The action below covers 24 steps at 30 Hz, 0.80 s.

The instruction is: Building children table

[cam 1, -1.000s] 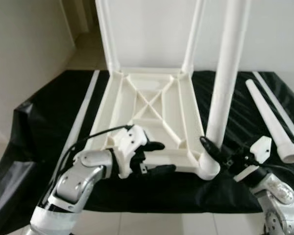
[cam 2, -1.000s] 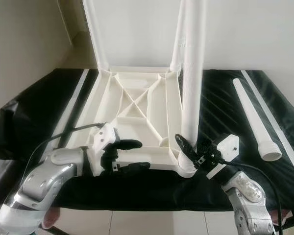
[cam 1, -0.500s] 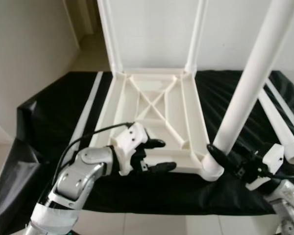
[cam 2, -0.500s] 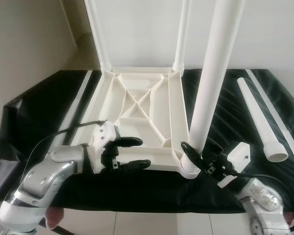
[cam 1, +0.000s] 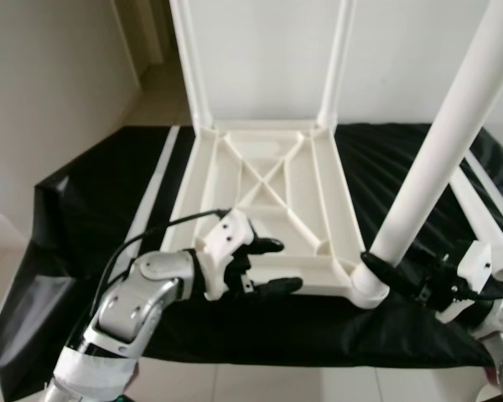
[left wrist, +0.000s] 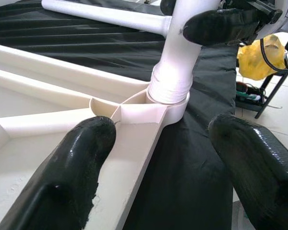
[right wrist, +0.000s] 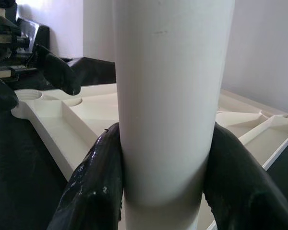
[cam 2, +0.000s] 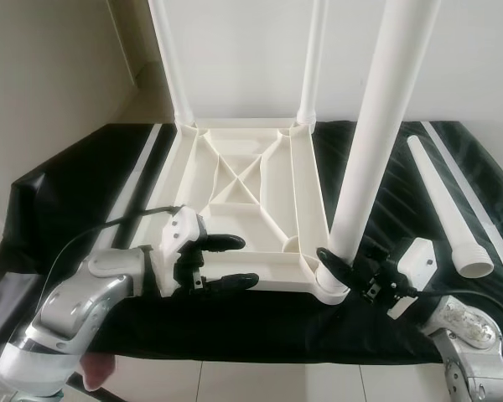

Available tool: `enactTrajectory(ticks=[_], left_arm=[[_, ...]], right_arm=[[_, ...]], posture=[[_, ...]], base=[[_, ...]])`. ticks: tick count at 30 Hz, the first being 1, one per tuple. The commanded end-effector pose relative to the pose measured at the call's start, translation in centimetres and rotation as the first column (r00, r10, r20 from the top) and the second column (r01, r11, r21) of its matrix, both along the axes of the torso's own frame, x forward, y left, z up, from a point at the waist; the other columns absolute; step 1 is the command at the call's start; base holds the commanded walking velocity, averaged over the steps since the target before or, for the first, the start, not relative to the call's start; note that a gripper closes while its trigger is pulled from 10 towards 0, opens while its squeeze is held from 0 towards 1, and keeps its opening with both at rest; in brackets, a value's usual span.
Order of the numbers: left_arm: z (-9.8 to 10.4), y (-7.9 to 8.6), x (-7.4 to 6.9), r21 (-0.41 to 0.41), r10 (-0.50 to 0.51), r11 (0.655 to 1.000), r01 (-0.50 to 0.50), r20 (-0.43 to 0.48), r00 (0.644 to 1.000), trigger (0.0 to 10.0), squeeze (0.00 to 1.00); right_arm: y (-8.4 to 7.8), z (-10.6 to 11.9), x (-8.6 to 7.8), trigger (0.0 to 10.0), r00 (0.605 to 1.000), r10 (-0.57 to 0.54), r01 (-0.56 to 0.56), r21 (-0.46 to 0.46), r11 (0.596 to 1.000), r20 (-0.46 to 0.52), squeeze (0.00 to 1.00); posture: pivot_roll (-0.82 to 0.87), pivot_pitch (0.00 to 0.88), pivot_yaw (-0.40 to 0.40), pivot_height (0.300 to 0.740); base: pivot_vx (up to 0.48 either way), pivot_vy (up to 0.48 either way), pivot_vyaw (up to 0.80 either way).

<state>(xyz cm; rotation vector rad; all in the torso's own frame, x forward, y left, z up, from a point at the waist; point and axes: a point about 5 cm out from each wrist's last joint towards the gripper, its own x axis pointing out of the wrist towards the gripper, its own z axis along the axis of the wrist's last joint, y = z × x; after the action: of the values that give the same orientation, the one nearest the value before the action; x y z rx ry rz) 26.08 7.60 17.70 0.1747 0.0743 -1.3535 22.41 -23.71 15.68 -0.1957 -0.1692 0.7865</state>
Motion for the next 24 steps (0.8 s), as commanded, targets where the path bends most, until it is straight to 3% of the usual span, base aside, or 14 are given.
enactTrajectory(ticks=[1,3,18,24], left_arm=[[-0.1,0.1,0.1,0.003,0.003,1.0,-0.003,-0.011,1.0,10.0,0.0],[0.0,0.2,0.1,0.003,0.005,1.0,-0.005,-0.011,1.0,10.0,0.0],[0.0,0.3,0.1,0.006,0.003,1.0,-0.003,-0.009,1.0,10.0,0.0],[0.1,0.3,0.2,0.007,0.006,1.0,-0.006,-0.005,1.0,10.0,0.0]], right_arm=[[-1.9,-4.5,-0.8,10.0,0.958,-0.082,0.088,0.008,0.996,-0.275,0.0],[-2.0,-4.8,-0.7,10.0,0.949,-0.079,0.105,0.067,0.992,-0.306,0.0],[-2.7,-5.7,-0.6,10.0,0.929,-0.11,0.16,0.117,0.98,-0.354,0.0],[-1.4,-5.4,-0.2,10.0,0.942,-0.157,0.189,0.082,0.978,-0.298,0.0]], posture=[[-0.01,0.041,0.08,0.74],[-0.01,0.042,0.081,0.74],[0.0,0.034,0.084,0.74],[0.0,0.028,0.074,0.74]], base=[[0.0,0.0,0.0],[0.0,0.0,0.0],[0.0,0.0,0.0],[0.0,0.0,0.0]])
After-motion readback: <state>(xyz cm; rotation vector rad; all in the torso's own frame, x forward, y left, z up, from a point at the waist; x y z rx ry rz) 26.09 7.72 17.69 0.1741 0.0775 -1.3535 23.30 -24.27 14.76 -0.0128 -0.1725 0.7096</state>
